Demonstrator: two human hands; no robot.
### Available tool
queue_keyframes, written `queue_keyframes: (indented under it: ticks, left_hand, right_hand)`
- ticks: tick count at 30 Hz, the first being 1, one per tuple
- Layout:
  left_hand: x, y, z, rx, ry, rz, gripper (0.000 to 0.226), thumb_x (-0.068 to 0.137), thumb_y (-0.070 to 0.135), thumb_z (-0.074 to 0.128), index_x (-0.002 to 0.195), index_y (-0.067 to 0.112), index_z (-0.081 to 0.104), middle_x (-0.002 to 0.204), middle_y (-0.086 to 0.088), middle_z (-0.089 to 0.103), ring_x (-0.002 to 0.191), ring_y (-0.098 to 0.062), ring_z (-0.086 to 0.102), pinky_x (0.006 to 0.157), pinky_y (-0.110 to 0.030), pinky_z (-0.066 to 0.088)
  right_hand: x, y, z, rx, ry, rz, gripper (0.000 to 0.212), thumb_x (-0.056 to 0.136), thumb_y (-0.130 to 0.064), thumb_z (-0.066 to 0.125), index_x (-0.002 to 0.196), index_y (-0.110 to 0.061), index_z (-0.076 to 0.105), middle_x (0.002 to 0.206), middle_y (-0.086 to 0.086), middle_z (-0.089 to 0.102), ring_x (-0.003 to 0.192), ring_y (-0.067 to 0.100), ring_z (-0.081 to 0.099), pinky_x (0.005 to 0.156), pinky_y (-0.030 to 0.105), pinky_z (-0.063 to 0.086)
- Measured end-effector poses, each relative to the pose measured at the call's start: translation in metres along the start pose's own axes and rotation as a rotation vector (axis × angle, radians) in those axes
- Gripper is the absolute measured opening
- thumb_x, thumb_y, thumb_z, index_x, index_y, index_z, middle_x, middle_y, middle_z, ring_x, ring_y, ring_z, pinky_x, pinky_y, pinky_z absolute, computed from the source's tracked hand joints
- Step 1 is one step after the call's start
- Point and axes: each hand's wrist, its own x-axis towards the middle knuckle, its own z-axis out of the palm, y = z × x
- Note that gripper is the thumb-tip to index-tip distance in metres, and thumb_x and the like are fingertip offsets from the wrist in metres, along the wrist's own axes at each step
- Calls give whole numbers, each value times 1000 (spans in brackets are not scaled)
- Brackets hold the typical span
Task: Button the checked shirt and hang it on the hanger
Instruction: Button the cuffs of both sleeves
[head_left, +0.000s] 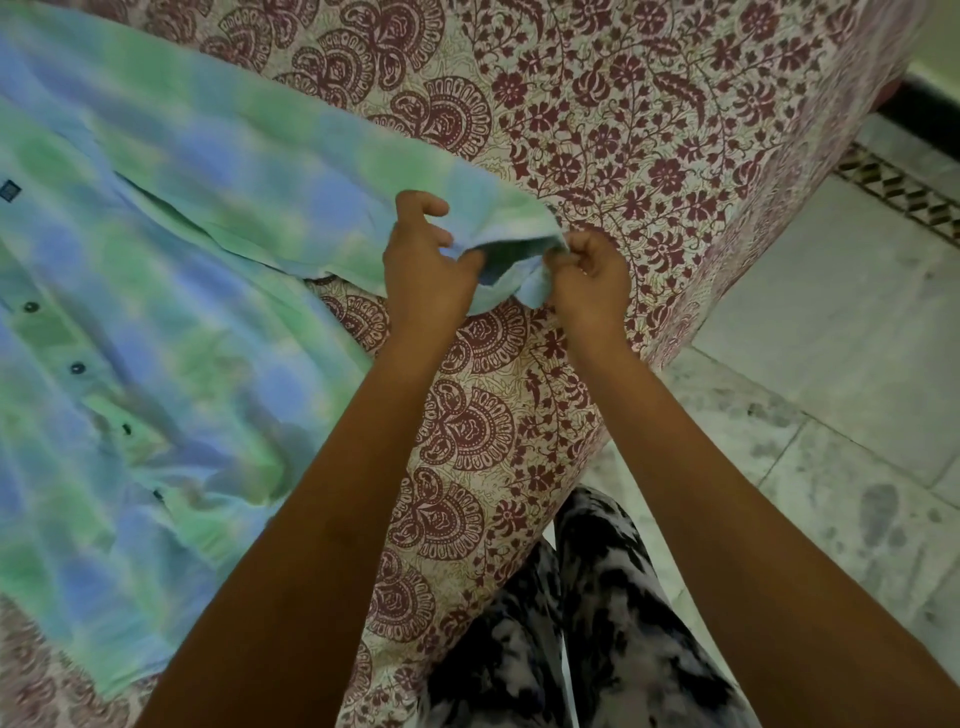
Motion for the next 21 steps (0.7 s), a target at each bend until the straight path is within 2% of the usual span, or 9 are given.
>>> queue_keyframes:
  ticks: [3, 6, 7, 10, 13, 15, 17, 19, 21]
  left_hand:
    - [-16, 4, 4, 2, -102, 168, 43, 74, 10, 70, 110, 10, 46, 83, -3, 54, 65, -10, 52, 55, -21, 42]
    - [-41, 8, 20, 111, -203, 262, 35, 80, 10, 63, 113, 11, 52, 93, -8, 57, 74, -16, 55, 63, -29, 49]
    - [-47, 6, 26, 141, -225, 250, 35, 82, 9, 60, 116, 10, 53, 99, -11, 57, 80, -20, 56, 69, -32, 51]
    - [-52, -5, 43, 162, -312, 168, 43, 84, 9, 56, 127, 11, 52, 124, -16, 51, 103, -28, 56, 89, -35, 47]
    - [-50, -15, 62, 381, -412, 189, 54, 87, 17, 54, 139, 22, 39, 149, -9, 32, 133, -28, 32, 107, -38, 29]
    - [-49, -17, 69, 502, -433, 211, 59, 87, 20, 52, 141, 28, 32, 154, -3, 24, 139, -25, 23, 110, -44, 23]
    - [-48, -17, 71, 507, -462, 209, 60, 86, 19, 53, 142, 28, 32, 155, -2, 21, 140, -24, 22, 111, -45, 20]
    - [-48, -17, 67, 405, -461, 182, 57, 85, 20, 53, 140, 26, 37, 153, -4, 27, 140, -23, 26, 114, -47, 20]
    - [-52, -13, 58, 261, -389, 131, 56, 80, 25, 49, 136, 20, 44, 148, -7, 38, 137, -23, 35, 114, -44, 26]
  right_hand:
    - [7, 3, -7, 44, 40, 17, 15, 90, -9, 49, 81, -20, 51, 91, 8, 61, 82, 20, 59, 76, 42, 54]
    - [14, 2, -12, 83, 5, 40, 11, 90, -3, 45, 87, -11, 52, 88, 8, 60, 73, 15, 58, 54, 23, 52]
    - [15, 3, -13, 110, 8, 80, 13, 90, -2, 45, 84, -11, 52, 84, 7, 60, 70, 14, 57, 52, 22, 51]
    - [19, 12, -20, 206, 14, 244, 22, 92, -1, 40, 78, -11, 56, 77, 8, 60, 70, 20, 56, 63, 31, 51]
    - [22, 18, -34, 206, -81, 276, 22, 95, -5, 37, 93, -8, 59, 82, 7, 63, 70, 16, 58, 59, 22, 50]
    - [24, 21, -42, 160, -128, 250, 24, 94, -7, 39, 86, -14, 61, 88, 6, 66, 77, 17, 62, 65, 22, 52]
    - [25, 24, -48, 74, -123, 185, 24, 90, -7, 44, 83, -21, 62, 95, 8, 68, 88, 23, 64, 78, 31, 52]
    - [22, 28, -54, -39, -116, 88, 21, 88, -8, 45, 94, -17, 64, 102, 8, 67, 92, 23, 62, 84, 36, 49]
    - [11, 30, -61, -133, -138, 5, 27, 91, -7, 45, 114, -8, 58, 108, 9, 64, 93, 18, 58, 84, 32, 46]
